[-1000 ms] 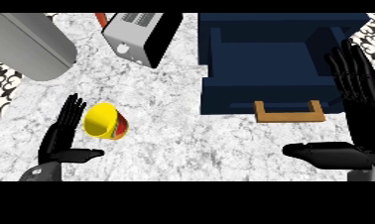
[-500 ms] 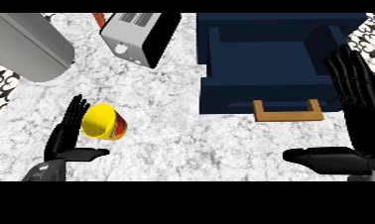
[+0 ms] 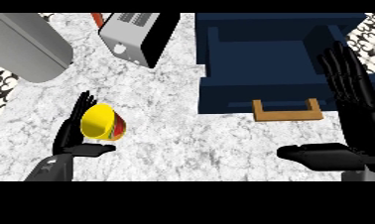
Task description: Pick up the cup, place it into the drawer and close the drawer
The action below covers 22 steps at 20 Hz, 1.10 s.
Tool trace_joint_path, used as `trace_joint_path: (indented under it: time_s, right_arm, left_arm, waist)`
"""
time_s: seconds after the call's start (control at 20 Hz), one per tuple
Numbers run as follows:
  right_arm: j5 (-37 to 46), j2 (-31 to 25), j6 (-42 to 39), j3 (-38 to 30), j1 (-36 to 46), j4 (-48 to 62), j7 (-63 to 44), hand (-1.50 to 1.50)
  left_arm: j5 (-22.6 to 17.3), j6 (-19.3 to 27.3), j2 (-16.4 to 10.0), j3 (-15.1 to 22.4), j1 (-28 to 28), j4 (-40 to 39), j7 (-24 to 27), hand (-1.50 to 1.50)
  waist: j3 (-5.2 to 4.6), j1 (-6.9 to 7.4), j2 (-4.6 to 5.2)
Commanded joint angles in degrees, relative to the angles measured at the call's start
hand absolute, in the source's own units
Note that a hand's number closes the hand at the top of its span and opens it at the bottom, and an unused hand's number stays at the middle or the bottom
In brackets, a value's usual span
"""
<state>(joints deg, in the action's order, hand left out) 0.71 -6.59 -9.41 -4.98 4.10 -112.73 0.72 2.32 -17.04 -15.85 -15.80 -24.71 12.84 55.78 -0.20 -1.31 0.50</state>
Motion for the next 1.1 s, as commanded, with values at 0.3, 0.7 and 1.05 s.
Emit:
trace_joint_path:
  time_s: [0.3,0.7,1.05]
  right_arm:
    - [0.2,-0.9,-1.5,-0.4,-1.1,2.2,2.1,-1.5]
    - [-2.4,-1.3,-1.4,-2.6,1.8,3.4,0.7,-1.5]
    - [-1.0,-0.6,-0.9,-1.1,1.1,3.1,-0.3,-1.5]
  left_arm:
    - [-1.0,-10.7,1.9,0.5,0.2,0.9,7.1,-1.5]
    - [-2.5,-16.8,4.1,0.8,-2.5,1.8,4.7,1.5]
    - [-4.7,-24.1,4.6,1.2,-2.1,4.1,2.5,1.5]
  waist:
    - [0.02,0.28,-0.04]
    - [-0.02,0.1,0.08]
    - [0.01,0.63,-0.14]
